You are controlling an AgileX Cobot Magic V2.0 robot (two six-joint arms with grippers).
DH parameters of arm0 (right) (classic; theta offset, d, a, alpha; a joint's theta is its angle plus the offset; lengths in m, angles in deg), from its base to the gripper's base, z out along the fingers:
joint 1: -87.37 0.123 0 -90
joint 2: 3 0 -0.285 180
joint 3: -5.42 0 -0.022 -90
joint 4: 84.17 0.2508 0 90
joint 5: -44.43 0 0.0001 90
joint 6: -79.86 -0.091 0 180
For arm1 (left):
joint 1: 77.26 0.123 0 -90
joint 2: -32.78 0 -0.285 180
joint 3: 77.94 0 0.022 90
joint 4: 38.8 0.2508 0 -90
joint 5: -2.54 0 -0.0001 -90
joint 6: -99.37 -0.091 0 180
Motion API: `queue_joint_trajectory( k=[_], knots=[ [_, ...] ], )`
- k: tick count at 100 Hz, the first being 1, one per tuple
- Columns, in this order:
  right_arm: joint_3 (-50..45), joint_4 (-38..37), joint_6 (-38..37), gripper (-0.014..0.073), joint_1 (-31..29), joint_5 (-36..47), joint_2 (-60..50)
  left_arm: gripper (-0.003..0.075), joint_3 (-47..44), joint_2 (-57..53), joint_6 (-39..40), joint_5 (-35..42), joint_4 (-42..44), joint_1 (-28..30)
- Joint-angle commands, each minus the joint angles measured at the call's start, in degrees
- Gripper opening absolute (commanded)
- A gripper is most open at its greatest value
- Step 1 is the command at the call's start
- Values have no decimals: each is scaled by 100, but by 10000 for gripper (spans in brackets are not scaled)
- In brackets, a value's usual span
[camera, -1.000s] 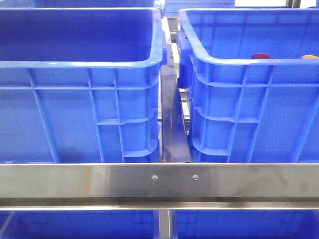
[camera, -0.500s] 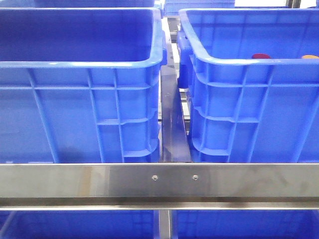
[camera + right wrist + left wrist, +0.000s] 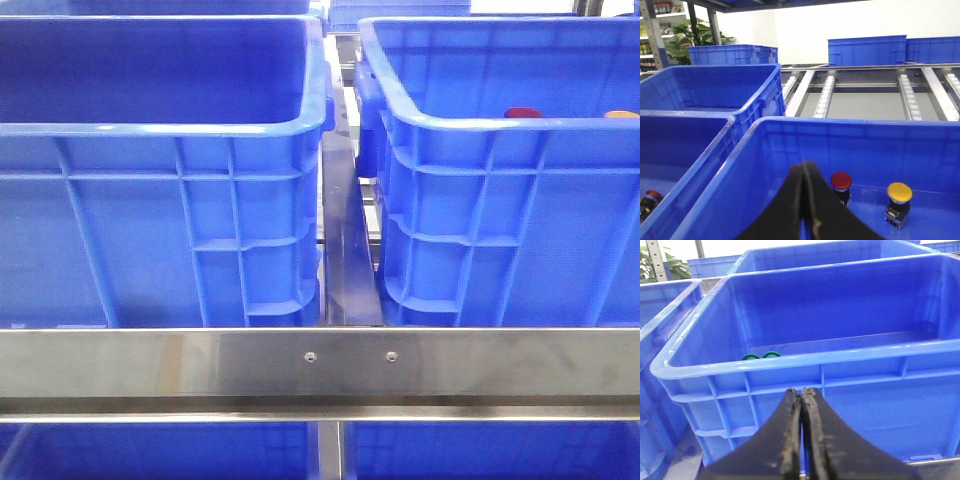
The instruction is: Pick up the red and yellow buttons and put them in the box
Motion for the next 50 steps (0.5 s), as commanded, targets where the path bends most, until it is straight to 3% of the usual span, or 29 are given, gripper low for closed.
queue_joint_trajectory(
  k=[1, 30, 50],
  knots=[
    [151, -778, -652, -68, -44, -126, -142, -19, -290, -192, 1, 502, -56, 13],
    [151, -5234, -5285, -68, -38, 44, -741, -19, -290, -192, 1, 502, -56, 13],
    [-138, -7594, -7713, -68, -20, 425, -1210, -19, -290, -192, 1, 502, -56, 13]
  ],
)
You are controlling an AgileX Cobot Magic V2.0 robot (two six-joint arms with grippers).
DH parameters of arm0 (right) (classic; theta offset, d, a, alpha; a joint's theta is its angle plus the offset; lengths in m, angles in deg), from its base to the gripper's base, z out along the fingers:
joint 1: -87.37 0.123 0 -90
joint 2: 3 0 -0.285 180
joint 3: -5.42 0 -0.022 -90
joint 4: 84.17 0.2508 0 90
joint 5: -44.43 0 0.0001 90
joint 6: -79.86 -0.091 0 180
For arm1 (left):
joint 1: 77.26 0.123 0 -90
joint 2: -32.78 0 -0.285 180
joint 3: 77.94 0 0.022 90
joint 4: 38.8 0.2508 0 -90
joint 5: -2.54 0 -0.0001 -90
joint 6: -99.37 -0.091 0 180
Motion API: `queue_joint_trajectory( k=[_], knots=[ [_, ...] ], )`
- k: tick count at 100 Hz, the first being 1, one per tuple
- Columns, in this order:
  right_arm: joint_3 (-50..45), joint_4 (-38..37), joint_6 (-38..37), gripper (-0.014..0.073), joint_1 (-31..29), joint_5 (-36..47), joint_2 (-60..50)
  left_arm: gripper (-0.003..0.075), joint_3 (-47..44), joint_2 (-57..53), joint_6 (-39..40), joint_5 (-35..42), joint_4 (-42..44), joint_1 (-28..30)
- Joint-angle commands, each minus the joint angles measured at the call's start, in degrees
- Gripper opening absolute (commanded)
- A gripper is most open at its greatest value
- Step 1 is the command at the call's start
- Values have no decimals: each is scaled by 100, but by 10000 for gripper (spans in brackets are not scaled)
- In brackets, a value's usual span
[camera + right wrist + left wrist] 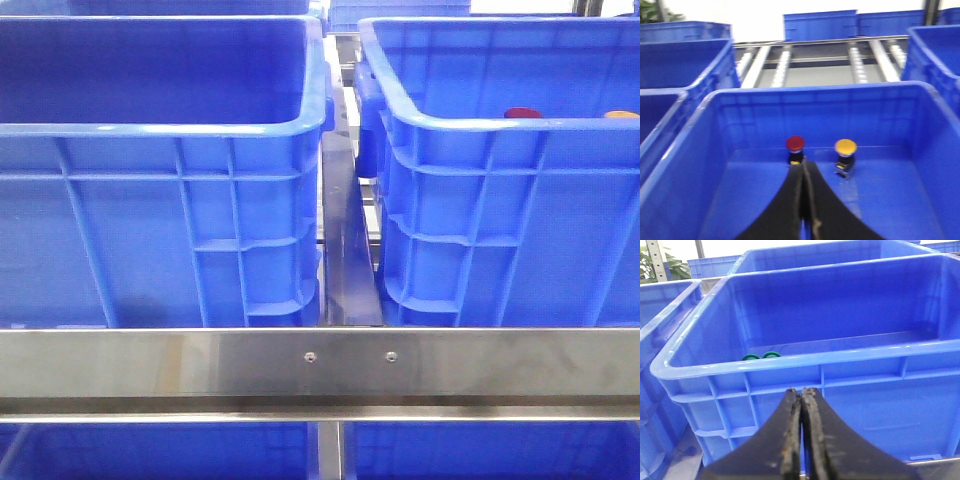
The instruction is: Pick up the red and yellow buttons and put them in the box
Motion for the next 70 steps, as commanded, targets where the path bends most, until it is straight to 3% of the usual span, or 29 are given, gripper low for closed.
queue_joint_trajectory(
  k=[1, 20, 39, 70],
  knots=[
    [-57, -1144, -1209, -68, -20, 670, -173, -19, -290, -192, 1, 502, -56, 13],
    [-876, -2141, -2184, -68, 338, 1523, -792, -19, -290, -192, 1, 502, -56, 13],
    [-1555, -2148, -2184, -68, 658, 1806, -1438, -19, -290, -192, 1, 502, -56, 13],
    [-2450, -2125, -2190, -68, 665, 1858, -2346, -19, -290, -192, 1, 502, -56, 13]
  ],
)
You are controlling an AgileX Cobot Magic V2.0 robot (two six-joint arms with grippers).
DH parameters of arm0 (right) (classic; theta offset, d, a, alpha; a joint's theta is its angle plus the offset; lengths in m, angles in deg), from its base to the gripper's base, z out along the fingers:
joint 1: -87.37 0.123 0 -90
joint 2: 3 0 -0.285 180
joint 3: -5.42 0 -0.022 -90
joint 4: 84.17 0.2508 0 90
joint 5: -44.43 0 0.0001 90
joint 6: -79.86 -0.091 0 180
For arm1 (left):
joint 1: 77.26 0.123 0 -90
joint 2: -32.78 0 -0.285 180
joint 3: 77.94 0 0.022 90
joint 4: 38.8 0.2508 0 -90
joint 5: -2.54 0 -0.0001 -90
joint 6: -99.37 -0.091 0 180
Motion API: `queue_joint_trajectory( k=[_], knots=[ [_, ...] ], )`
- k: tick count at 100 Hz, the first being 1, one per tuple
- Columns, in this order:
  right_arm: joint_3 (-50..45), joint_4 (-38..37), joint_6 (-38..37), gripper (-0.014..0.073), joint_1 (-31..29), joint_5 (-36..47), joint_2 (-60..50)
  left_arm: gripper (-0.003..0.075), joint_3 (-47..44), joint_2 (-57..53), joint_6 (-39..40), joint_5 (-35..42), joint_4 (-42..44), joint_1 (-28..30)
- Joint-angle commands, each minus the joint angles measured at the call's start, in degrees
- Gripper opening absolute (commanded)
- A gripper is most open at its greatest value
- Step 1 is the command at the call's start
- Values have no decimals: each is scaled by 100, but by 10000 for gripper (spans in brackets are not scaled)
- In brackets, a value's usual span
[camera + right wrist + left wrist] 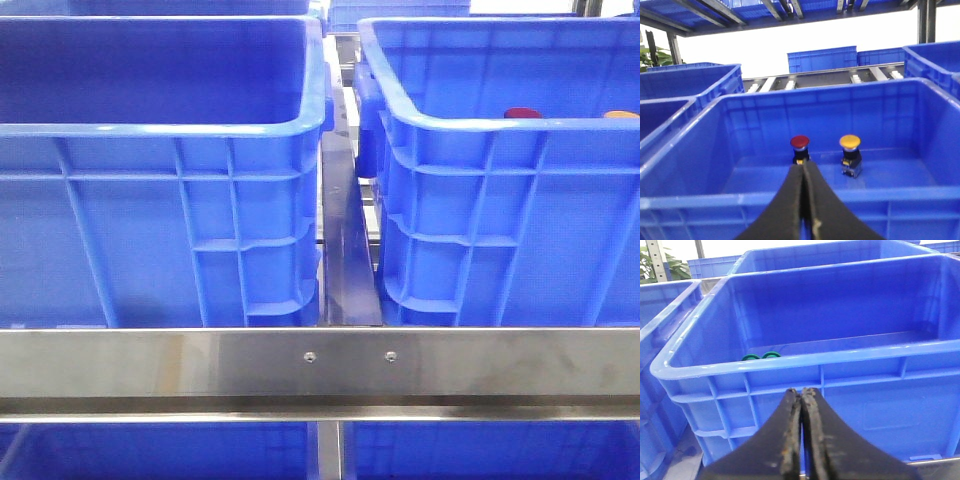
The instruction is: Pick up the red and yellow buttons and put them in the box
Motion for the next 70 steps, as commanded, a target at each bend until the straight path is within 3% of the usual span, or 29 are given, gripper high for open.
queue_joint_trajectory(
  k=[1, 19, 70],
  knots=[
    [-87, -55, -13, -68, 12, 552, -189, -19, -290, -192, 1, 502, -56, 13],
    [-621, -55, -45, -68, 12, 1137, -176, -19, -290, -192, 1, 502, -56, 13],
    [-604, -55, -50, -68, 7, 1149, -176, -19, -290, -192, 1, 502, -56, 13]
  ],
)
